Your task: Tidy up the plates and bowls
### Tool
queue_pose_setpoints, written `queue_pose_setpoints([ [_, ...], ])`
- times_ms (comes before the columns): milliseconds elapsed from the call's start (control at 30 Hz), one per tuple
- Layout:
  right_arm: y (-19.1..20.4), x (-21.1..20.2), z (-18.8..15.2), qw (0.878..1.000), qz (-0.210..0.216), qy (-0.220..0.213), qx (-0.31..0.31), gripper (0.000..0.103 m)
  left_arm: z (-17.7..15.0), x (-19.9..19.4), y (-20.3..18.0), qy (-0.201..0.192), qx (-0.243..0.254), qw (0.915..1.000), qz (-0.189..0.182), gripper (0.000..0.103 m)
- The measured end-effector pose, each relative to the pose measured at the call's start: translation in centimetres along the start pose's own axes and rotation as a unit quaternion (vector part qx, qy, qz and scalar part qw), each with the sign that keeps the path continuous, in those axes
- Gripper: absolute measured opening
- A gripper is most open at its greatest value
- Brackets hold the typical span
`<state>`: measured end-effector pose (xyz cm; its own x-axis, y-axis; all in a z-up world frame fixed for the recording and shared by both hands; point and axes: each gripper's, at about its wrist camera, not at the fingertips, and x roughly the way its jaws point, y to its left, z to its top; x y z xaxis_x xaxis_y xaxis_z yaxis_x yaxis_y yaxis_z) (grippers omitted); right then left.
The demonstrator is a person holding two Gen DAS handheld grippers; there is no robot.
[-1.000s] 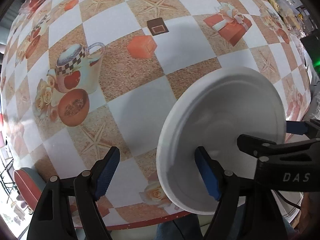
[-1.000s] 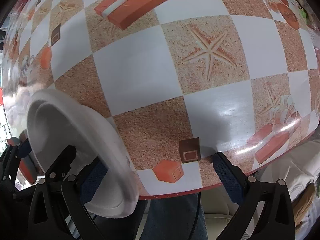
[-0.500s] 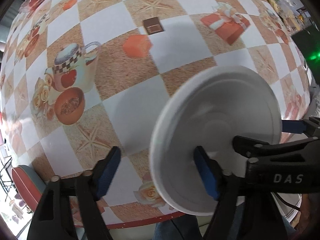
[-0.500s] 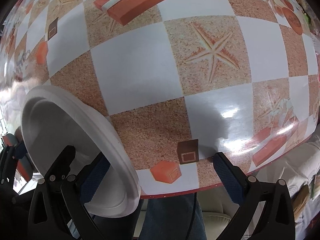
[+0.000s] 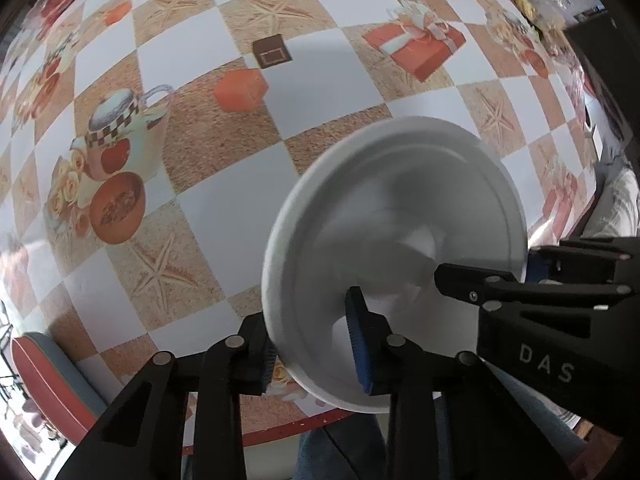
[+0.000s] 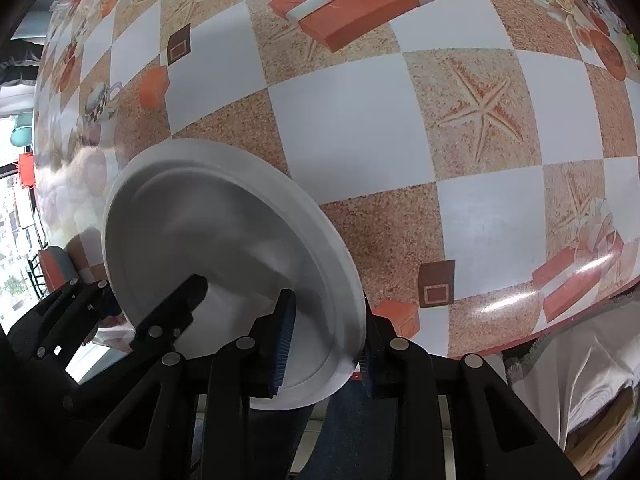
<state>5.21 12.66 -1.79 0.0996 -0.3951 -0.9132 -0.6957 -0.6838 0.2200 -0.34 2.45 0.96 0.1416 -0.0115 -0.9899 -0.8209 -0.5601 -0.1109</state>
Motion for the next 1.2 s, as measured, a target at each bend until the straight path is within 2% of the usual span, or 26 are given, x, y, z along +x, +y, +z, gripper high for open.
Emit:
queue_pose_setpoints([
  [333,3.1,-0.7,-0.4,0.999,-0.008,-0.008,-0.039,0.03,-0.5,-2.0,2.5,-0.034,-0.02,0.999,0.021,0.034],
  [567,5.4,-1.4,-1.5,0.997,-0.015,-0.016,-0.068,0.03,-2.3,-4.0,3.6,-0.053,-0.047,0.9972,0.025,0.033],
  [700,7.0,-2.2,-1.7,0.996,-0.019,-0.019,-0.084,0.031,-3.7,-4.7,2.2,-0.064,-0.064,0.9955,0.03,0.033],
  [1200,10.8,-3.1,-4.3,0.987,-0.037,-0.033,-0.153,0.031,-8.9,-8.1,5.2,-0.097,-0.133,0.9859,0.034,0.033],
])
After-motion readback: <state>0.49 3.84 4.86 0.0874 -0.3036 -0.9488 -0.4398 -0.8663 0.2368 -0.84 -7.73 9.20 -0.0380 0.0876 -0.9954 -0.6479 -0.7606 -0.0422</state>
